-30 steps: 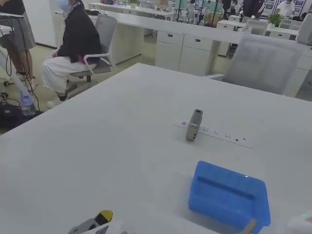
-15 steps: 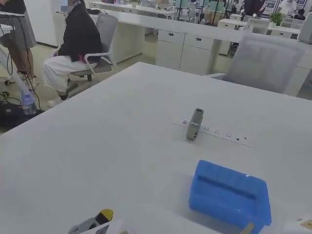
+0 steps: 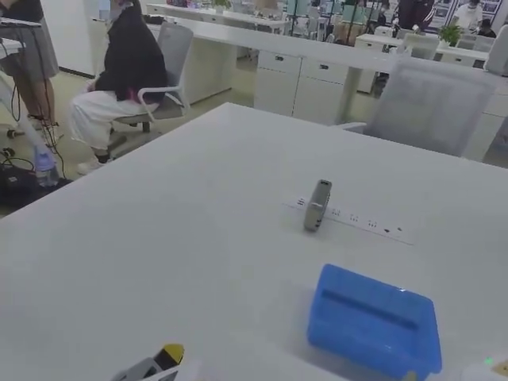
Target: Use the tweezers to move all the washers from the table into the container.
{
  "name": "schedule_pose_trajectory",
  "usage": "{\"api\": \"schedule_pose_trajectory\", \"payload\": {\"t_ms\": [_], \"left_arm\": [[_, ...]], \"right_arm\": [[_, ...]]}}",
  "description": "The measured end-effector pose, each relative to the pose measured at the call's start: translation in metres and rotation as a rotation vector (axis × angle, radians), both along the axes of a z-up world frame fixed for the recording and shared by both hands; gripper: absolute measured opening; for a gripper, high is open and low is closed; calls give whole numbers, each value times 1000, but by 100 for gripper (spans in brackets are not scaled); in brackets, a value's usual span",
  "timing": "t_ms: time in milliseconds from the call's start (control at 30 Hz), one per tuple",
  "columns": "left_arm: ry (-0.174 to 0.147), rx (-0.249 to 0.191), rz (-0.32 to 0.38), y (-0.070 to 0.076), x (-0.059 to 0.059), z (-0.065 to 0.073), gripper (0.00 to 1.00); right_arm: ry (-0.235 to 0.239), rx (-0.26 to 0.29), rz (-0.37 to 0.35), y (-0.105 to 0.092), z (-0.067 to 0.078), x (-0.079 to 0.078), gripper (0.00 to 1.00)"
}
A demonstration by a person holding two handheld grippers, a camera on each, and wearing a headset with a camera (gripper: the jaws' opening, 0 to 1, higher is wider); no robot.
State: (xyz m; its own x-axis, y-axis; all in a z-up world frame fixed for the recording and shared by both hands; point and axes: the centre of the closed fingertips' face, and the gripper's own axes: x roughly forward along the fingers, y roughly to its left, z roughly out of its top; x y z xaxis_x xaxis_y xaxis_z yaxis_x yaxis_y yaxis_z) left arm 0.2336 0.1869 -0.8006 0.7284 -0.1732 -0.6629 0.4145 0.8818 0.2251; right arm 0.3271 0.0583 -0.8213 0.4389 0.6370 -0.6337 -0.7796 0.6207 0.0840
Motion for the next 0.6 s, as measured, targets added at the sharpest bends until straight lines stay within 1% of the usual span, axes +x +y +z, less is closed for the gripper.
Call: {"api": "schedule_pose_trajectory", "payload": {"t_ms": [33,67,133,200,300,333,400,500,600], "left_arm": [[-1,0,0,0,0,0,94],[-2,-1,1,0,0,0,94],[-3,-2,3,0,0,1,94],[-5,-2,3,0,1,1,94],[-7,3,1,0,0,1,94],[-6,3,1,0,0,1,94],[-2,3,4,1,0,0,95],[1,1,8,1,1,0,94],[1,-1,7,1,1,0,94]], "right_arm": [[-9,-13,5,-1,0,1,2],[-9,-15,7,-2,0,1,2],[-1,-3,2,-2,4,1,2],[-5,4,-2,-3,10,3,2],[-22,18,-7,-3,20,8,2],[-36,24,-14,-3,25,11,2],[-51,31,-18,-2,32,16,2],[-64,43,-23,0,40,22,2],[-88,55,-28,1,51,31,2]]}}
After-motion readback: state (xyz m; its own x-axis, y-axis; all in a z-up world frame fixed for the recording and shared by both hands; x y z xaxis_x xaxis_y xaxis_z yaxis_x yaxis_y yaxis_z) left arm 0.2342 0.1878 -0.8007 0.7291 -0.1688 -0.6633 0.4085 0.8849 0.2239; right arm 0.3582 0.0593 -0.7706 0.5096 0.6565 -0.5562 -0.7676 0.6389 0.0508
